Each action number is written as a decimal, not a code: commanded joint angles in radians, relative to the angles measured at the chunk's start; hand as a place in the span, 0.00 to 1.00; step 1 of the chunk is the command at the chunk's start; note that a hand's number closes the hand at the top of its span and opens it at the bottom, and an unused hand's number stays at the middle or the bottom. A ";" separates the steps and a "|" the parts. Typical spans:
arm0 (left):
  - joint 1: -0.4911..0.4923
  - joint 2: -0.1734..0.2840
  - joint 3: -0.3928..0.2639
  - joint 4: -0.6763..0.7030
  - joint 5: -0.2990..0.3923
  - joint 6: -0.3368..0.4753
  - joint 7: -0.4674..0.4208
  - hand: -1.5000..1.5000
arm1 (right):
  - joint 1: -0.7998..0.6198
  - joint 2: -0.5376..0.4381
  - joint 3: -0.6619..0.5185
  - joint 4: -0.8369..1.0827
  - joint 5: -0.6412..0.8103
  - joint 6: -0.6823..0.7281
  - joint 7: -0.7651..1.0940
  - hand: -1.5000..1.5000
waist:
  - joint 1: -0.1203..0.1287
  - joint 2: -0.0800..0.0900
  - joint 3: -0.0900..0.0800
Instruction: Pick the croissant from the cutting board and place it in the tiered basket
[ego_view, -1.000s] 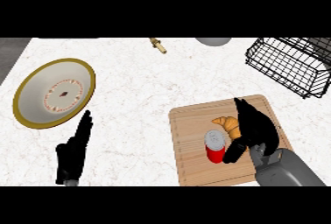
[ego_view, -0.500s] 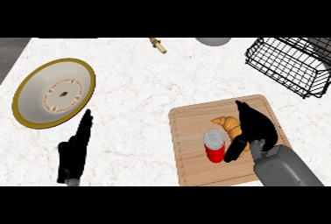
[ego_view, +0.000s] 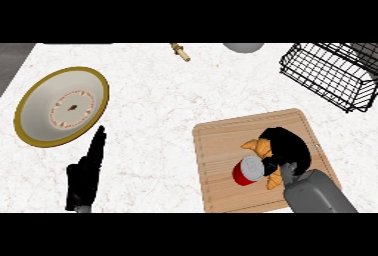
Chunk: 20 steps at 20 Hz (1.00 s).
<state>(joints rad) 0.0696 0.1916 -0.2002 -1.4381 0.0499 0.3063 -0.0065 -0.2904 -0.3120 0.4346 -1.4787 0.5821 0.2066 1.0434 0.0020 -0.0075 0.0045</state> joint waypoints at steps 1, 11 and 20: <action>-0.016 -0.010 0.046 0.158 0.014 -0.034 -0.060 0.50 | 0.010 0.001 -0.022 0.014 0.030 0.021 -0.004 1.00 | -0.003 0.008 -0.005; 0.021 -0.036 0.018 0.053 -0.028 -0.014 0.015 0.50 | 0.028 -0.010 0.035 0.072 0.247 -0.083 -0.163 1.00 | -0.002 0.007 -0.005; 0.070 -0.017 0.033 0.023 -0.015 -0.028 -0.007 0.50 | 0.126 -0.443 -0.489 0.127 -0.099 -0.066 -0.564 1.00 | -0.023 0.005 -0.004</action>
<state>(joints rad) 0.0958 0.1732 -0.1658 -1.4474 0.0295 0.2923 -0.0127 -0.1970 -0.6442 0.1015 -1.3646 0.5798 0.1402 0.5977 -0.0217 -0.0081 0.0069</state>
